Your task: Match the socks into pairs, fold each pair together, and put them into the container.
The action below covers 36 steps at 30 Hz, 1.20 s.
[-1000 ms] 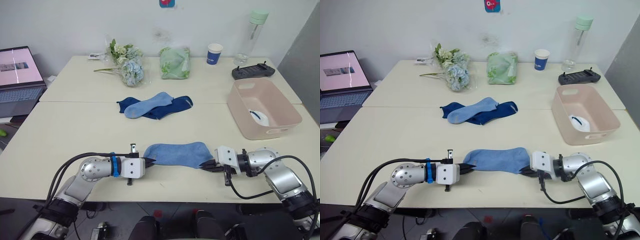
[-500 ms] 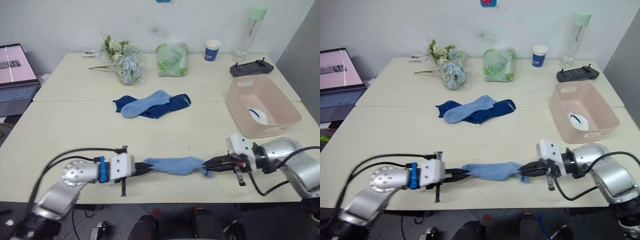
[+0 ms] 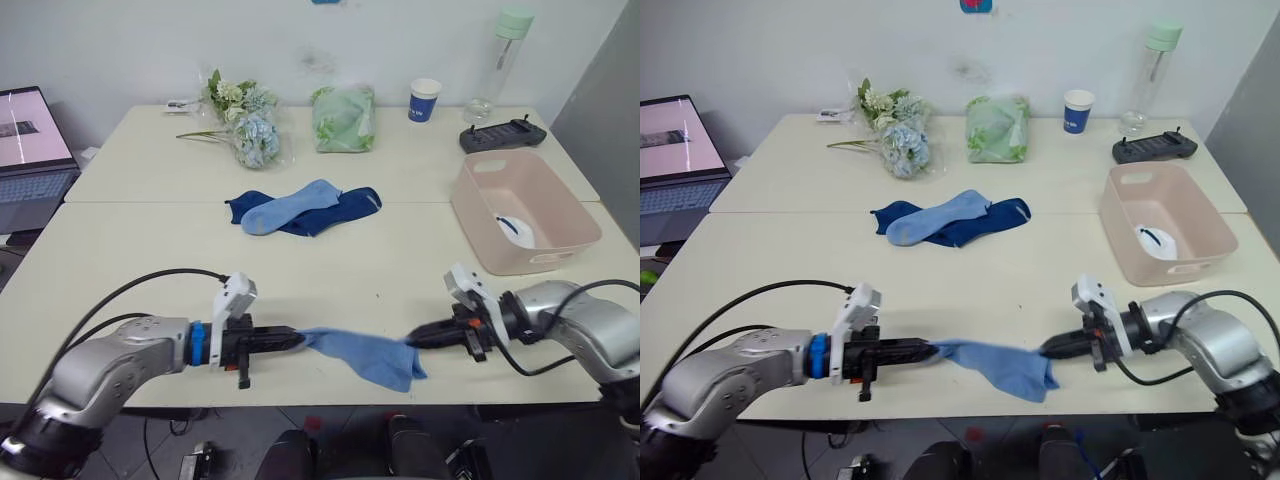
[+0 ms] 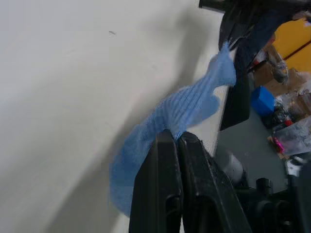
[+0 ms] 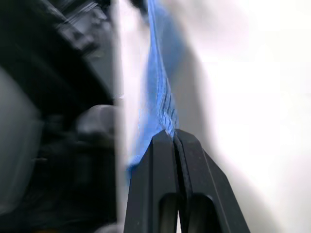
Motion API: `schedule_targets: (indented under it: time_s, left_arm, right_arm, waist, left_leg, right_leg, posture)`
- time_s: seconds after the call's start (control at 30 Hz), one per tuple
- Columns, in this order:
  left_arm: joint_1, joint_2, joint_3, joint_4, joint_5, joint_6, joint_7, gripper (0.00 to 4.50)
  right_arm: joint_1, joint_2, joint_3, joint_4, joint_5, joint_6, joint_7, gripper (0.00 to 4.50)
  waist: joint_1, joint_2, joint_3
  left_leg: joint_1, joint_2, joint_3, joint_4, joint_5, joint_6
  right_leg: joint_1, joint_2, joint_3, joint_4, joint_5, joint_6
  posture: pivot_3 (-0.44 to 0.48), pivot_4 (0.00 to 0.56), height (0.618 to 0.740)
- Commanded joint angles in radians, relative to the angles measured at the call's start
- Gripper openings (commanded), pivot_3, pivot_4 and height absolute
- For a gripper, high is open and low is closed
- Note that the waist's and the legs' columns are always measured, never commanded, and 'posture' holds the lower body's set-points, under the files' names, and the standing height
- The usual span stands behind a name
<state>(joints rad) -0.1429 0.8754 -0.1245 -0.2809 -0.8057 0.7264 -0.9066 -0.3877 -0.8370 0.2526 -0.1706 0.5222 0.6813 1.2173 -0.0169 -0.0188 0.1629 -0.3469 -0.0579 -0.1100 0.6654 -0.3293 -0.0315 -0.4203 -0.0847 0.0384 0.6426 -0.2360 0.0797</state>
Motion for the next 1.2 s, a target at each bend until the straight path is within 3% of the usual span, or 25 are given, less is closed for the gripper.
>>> schedule_targets:
  time_s: [0.03, 0.17, 0.5, 0.57, 0.6, 0.77, 0.87, 1.0, 1.1, 1.17, 1.2]
  left_arm:
    - [-0.050, -0.044, -0.044, 0.075, 0.114, -0.060, -0.029, 0.00]
    - [-0.133, -0.136, -0.061, 0.189, 0.186, -0.076, -0.024, 0.00]
    - [-0.242, -0.214, -0.066, 0.359, 0.318, -0.144, -0.075, 0.00]
    - [-0.249, -0.222, -0.067, 0.385, 0.359, -0.200, -0.083, 0.00]
    - [-0.248, -0.224, -0.066, 0.390, 0.368, -0.213, -0.095, 0.20]
    - [-0.239, -0.241, 0.013, 0.413, 0.401, -0.270, -0.028, 1.58]
    - [-0.181, -0.218, 0.079, 0.342, 0.360, -0.237, -0.025, 2.45]
    - [-0.071, -0.151, 0.160, 0.243, 0.329, -0.205, -0.045, 2.45]
    - [-0.068, -0.175, 0.206, 0.200, 0.332, -0.246, 0.001, 2.45]
    - [-0.085, -0.206, 0.189, 0.164, 0.357, -0.279, 0.028, 2.49]
    - [-0.091, -0.225, 0.163, 0.140, 0.384, -0.319, 0.032, 2.30]
  right_arm:
    - [-0.085, 0.029, 0.039, 0.134, -0.147, -0.190, 0.018, 0.03]
    - [-0.186, 0.081, 0.100, 0.305, -0.284, -0.383, 0.059, 0.03]
    - [-0.242, 0.147, 0.072, 0.467, -0.379, -0.546, 0.062, 0.03]
    - [-0.244, 0.154, 0.053, 0.465, -0.364, -0.526, 0.064, 0.46]
    - [-0.244, 0.157, 0.044, 0.462, -0.361, -0.522, 0.060, 0.63]
    - [-0.223, 0.155, -0.047, 0.418, -0.346, -0.526, -0.005, 2.34]
    - [-0.191, 0.168, -0.101, 0.344, -0.328, -0.499, -0.061, 2.35]
    - [-0.106, 0.187, -0.137, 0.194, -0.312, -0.465, -0.133, 2.35]
    - [-0.061, 0.237, -0.148, 0.080, -0.275, -0.408, -0.188, 2.35]
    - [-0.036, 0.275, -0.144, 0.016, -0.251, -0.355, -0.227, 1.96]
    - [-0.020, 0.289, -0.132, -0.010, -0.245, -0.340, -0.233, 1.74]
  waist:
    - [0.000, 0.000, 0.000]
    - [-0.005, 0.000, 0.000]
    - [-0.010, 0.000, 0.000]
    - [-0.010, 0.000, 0.000]
    - [-0.010, 0.000, 0.000]
    - [-0.010, 0.000, 0.000]
    - [-0.013, 0.000, 0.000]
    - [-0.018, 0.000, 0.000]
    - [-0.012, 0.000, 0.000]
    - [-0.008, 0.000, 0.000]
    - [-0.005, -0.001, 0.000]
  left_leg:
    - [0.000, 0.000, -0.001, 0.000, 0.000, 0.000]
    - [-0.001, 0.000, 0.000, 0.000, 0.000, -0.001]
    - [-0.001, -0.001, -0.001, 0.001, 0.000, -0.001]
    - [-0.001, -0.001, -0.001, 0.001, 0.000, -0.001]
    - [-0.001, -0.001, -0.001, 0.001, 0.000, -0.001]
    - [-0.001, 0.000, -0.001, 0.001, 0.000, -0.001]
    - [-0.001, 0.000, -0.001, 0.001, 0.000, -0.001]
    - [-0.002, 0.003, -0.001, -0.001, 0.000, -0.001]
    - [-0.002, 0.004, -0.001, -0.001, 0.000, -0.001]
    - [-0.002, 0.003, -0.002, 0.001, 0.000, -0.001]
    - [-0.001, 0.003, -0.002, 0.001, 0.000, -0.001]
  right_leg:
    - [-0.001, 0.000, 0.000, 0.000, 0.000, 0.000]
    - [-0.001, -0.001, 0.000, -0.001, 0.000, 0.000]
    - [-0.001, -0.002, 0.001, 0.000, 0.000, 0.000]
    - [-0.001, -0.002, 0.001, 0.000, 0.000, 0.000]
    - [-0.002, -0.002, 0.000, 0.000, 0.000, 0.000]
    - [-0.002, -0.003, 0.001, 0.000, 0.000, 0.000]
    - [-0.002, -0.003, 0.001, 0.001, 0.000, 0.000]
    - [-0.005, -0.002, 0.002, 0.000, 0.000, 0.000]
    - [-0.004, -0.003, 0.002, 0.001, 0.000, 0.000]
    - [-0.002, -0.003, 0.002, 0.001, 0.001, 0.000]
    - [-0.001, -0.003, 0.002, 0.001, 0.001, 0.000]
  posture:
    - [0.000, 0.150, 0.740]
    - [0.000, 0.150, 0.740]
    - [0.000, 0.150, 0.740]
    - [0.000, 0.150, 0.740]
    - [0.000, 0.150, 0.740]
    - [0.000, 0.150, 0.740]
    - [0.000, 0.150, 0.740]
    - [0.000, 0.150, 0.740]
    - [0.000, 0.150, 0.740]
    - [0.000, 0.150, 0.740]
    - [0.000, 0.150, 0.740]
